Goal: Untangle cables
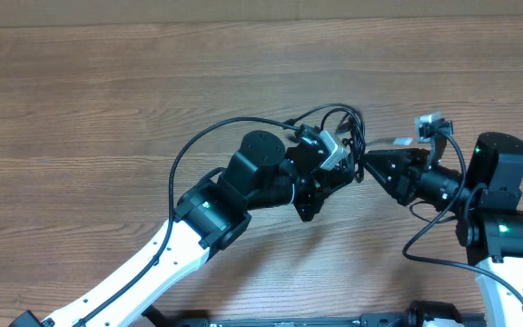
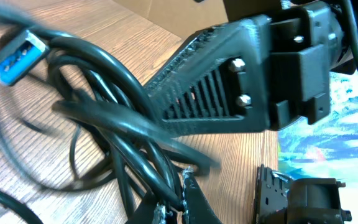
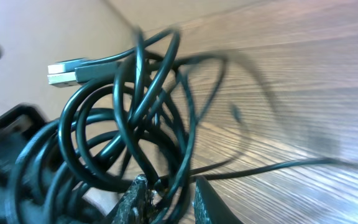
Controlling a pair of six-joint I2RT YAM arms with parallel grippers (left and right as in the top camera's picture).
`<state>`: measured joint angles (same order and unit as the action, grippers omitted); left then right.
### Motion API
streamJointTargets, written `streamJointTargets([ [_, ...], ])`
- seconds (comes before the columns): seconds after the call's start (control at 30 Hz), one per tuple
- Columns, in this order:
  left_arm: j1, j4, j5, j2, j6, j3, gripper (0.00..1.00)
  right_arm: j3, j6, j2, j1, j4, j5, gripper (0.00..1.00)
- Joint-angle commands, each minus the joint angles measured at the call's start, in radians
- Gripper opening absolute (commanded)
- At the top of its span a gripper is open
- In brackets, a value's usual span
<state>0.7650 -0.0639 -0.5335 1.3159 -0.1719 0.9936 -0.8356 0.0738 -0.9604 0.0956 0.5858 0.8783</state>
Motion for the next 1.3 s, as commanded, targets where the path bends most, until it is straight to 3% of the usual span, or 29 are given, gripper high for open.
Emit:
streamJointTargets([
  [0.0, 0.013, 0.019, -0.085, -0.012, 0.065, 0.017, 0.04, -0.003, 0.092, 0.0, -0.003, -0.004, -0.134, 0.19],
  [0.37, -0.105, 0.019, -0.085, -0.075, 0.099, 0.018, 0.04, -0.005, 0.227, 0.002, -0.003, -0.005, -0.121, 0.24],
  [0.43, -0.134, 0.019, -0.085, -0.086, 0.098, 0.018, 0.04, -0.011, 0.241, 0.007, -0.003, -0.004, -0.114, 0.3],
  [0.5, -0.155, 0.019, -0.091, -0.095, 0.098, 0.018, 0.04, -0.023, 0.243, 0.014, -0.003, -0.005, -0.106, 0.45],
  [0.63, -0.17, 0.016, -0.1, -0.096, 0.103, 0.018, 0.04, -0.06, 0.245, 0.033, -0.003, -0.008, -0.068, 0.64],
  [0.73, -0.17, 0.018, -0.107, -0.096, 0.139, 0.018, 0.04, -0.091, 0.261, 0.047, -0.003, -0.008, -0.057, 0.69],
  [0.9, -0.17, 0.018, -0.116, -0.096, 0.185, 0.018, 0.04, -0.133, 0.307, 0.065, -0.003, -0.016, -0.043, 0.71],
  [1.03, -0.169, 0.021, -0.156, -0.096, 0.315, 0.018, 0.04, -0.135, 0.397, 0.068, -0.003, -0.047, -0.02, 0.7],
  [1.17, -0.169, 0.031, -0.224, -0.096, 0.46, 0.018, 0.04, -0.135, 0.511, 0.068, -0.003, -0.067, -0.011, 0.63],
  [1.27, -0.168, 0.061, -0.227, -0.096, 0.472, 0.018, 0.04, -0.135, 0.561, 0.068, -0.003, -0.083, 0.054, 0.59],
])
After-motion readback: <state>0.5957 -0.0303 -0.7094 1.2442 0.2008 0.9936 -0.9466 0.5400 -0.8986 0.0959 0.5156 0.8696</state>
